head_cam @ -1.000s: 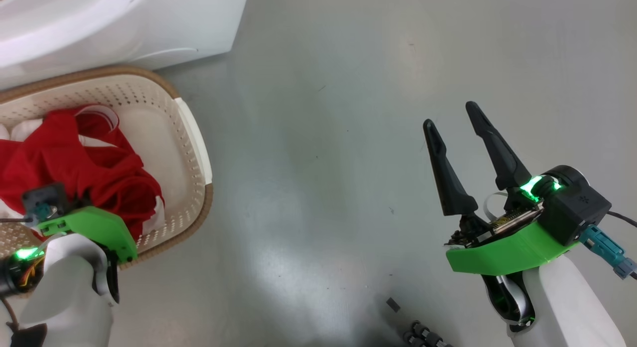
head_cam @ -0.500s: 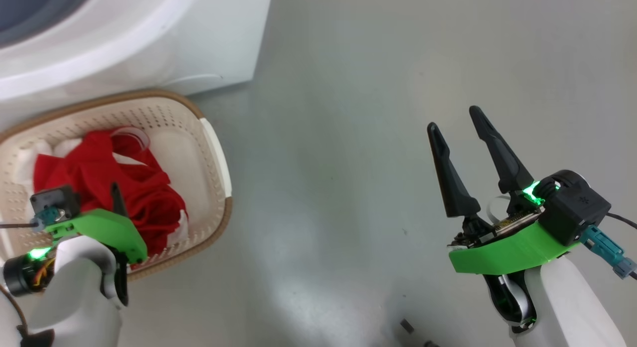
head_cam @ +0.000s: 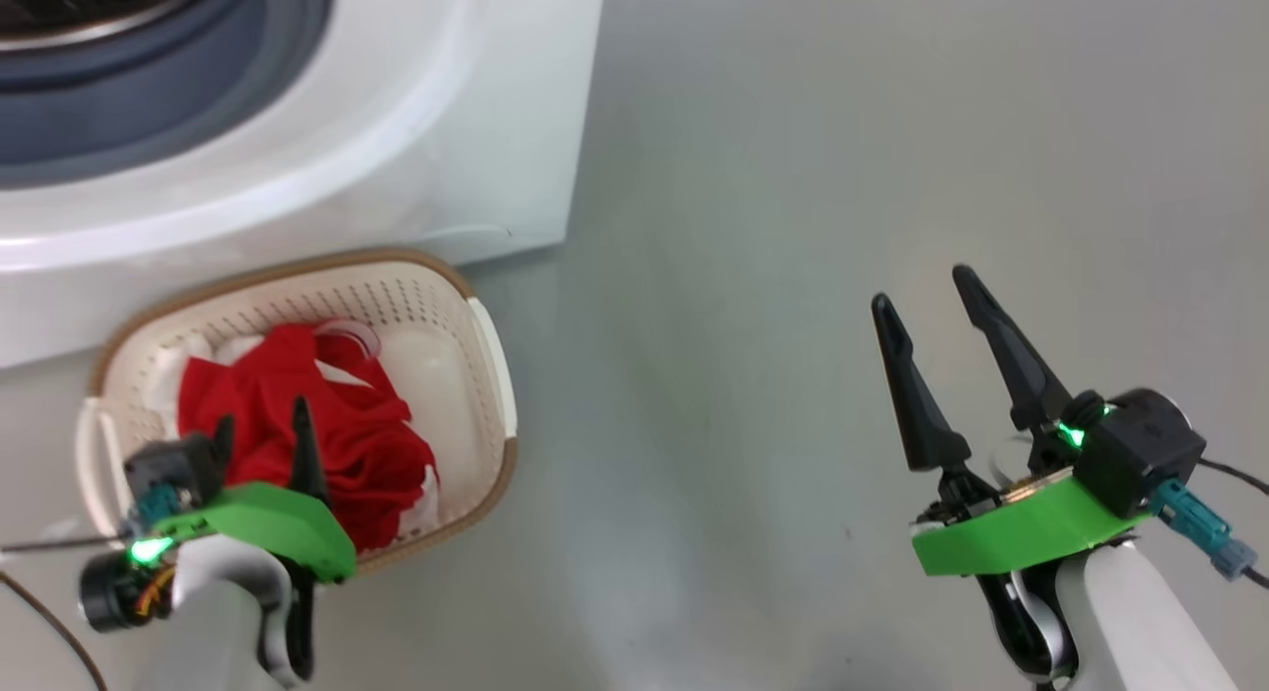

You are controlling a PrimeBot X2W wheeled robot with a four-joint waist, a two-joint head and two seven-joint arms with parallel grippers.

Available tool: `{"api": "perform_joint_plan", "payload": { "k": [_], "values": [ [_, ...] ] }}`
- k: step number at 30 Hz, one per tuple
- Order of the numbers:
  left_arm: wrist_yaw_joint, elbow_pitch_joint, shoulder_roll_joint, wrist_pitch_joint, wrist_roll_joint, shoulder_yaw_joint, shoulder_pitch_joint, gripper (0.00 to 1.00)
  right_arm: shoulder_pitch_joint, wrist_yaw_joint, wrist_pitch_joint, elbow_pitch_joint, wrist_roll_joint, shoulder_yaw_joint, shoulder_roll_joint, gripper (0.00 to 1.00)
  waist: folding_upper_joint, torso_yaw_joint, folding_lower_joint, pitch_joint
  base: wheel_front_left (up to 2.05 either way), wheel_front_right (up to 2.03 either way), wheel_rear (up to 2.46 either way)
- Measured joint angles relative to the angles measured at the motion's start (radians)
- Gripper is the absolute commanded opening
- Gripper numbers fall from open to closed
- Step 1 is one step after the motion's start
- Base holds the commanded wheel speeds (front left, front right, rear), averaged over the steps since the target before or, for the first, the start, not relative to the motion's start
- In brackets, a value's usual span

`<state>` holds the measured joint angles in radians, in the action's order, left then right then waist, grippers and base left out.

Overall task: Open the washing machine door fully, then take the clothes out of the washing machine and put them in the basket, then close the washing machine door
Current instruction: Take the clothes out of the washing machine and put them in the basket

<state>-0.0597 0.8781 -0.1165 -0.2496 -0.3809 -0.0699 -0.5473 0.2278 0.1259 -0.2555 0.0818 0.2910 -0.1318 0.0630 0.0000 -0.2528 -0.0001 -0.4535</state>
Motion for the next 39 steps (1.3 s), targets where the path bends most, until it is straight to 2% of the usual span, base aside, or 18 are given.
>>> {"api": "perform_joint_plan", "payload": {
  "k": [5, 10, 19, 31, 39],
  "values": [
    [0.012, -0.128, 0.020, 0.000, 0.030, 0.020, 0.086, 1.00, -0.025, 0.000, 0.000, 0.009, -0.012, 0.019, 0.006, 1.00, 0.0000, 0.023, 0.0000, 0.058, 0.00, 0.00, 0.00],
    [0.079, -0.269, 0.042, 0.000, 0.077, 0.023, 0.166, 1.00, -0.046, 0.000, 0.000, 0.017, -0.029, 0.028, 0.007, 1.00, 0.0000, 0.045, 0.0000, 0.116, 0.00, 0.00, 0.00],
    [0.103, -0.467, 0.066, 0.000, 0.133, 0.075, 0.301, 1.00, -0.095, 0.000, 0.000, 0.029, -0.066, 0.049, 0.007, 1.00, 0.0000, 0.076, 0.0000, 0.219, 0.00, 0.00, 0.00],
    [0.100, -0.624, 0.072, 0.000, 0.145, 0.113, 0.446, 1.00, -0.182, 0.000, 0.000, 0.019, -0.098, 0.086, 0.012, 1.00, 0.0000, 0.087, 0.0001, 0.340, 0.00, 0.00, 0.00],
    [0.055, -0.713, 0.072, 0.000, 0.115, 0.123, 0.549, 1.00, -0.242, 0.000, 0.000, -0.013, -0.129, 0.118, 0.011, 1.00, 0.0000, 0.086, 0.0000, 0.409, 0.00, 0.00, 0.00]
  ]
}}
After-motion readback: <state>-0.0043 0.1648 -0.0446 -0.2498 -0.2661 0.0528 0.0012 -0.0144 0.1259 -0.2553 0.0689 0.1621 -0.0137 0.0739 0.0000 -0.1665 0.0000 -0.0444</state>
